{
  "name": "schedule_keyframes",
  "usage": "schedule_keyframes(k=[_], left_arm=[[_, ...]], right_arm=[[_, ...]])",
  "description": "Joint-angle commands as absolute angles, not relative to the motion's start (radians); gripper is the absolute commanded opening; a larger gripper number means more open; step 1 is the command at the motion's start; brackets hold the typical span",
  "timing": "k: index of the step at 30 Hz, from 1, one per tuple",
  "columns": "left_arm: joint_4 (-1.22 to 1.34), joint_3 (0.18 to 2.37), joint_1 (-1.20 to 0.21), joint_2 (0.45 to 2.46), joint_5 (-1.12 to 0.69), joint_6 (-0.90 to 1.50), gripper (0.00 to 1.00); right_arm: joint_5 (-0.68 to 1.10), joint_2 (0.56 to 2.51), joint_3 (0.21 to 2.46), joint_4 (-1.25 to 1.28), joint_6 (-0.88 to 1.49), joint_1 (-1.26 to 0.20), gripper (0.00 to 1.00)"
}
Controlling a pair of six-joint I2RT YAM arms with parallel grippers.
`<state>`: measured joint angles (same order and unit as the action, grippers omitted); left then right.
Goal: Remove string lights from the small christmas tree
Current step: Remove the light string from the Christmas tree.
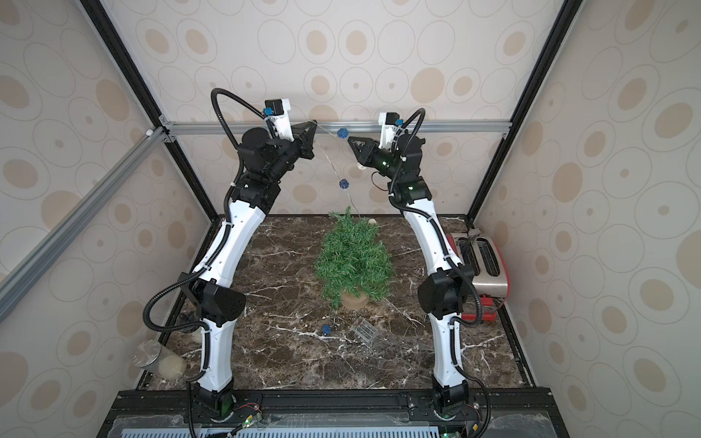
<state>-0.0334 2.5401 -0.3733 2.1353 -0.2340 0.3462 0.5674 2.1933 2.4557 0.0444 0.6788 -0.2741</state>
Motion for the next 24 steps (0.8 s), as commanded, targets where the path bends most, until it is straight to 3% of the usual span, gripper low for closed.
schedule_keyframes(k=[1, 6, 10, 20, 24], left_arm=[[-0.029, 2.536, -0.353, 2.073, -0.198, 0.315, 0.0], [-0.055, 2.506, -0.348, 2.023, -0.168, 0.284, 0.0], [-0.093, 2.501, -0.345, 2.002, -0.132, 0.25, 0.0], [-0.132, 2.48, -0.336, 1.974, -0.043, 0.195, 0.0], [-0.126, 2.479, -0.334, 1.987, -0.06, 0.207, 0.0]], right_arm=[[0.581, 2.147, 2.434, 0.064, 0.698, -0.275, 0.31], [0.59, 2.131, 2.413, 0.071, 0.71, -0.27, 0.5], [0.595, 2.122, 2.403, 0.055, 0.709, -0.268, 0.58], [0.592, 2.076, 2.342, 0.022, 0.682, -0.265, 0.63], [0.639, 2.084, 2.397, -0.119, 0.614, -0.265, 0.66]])
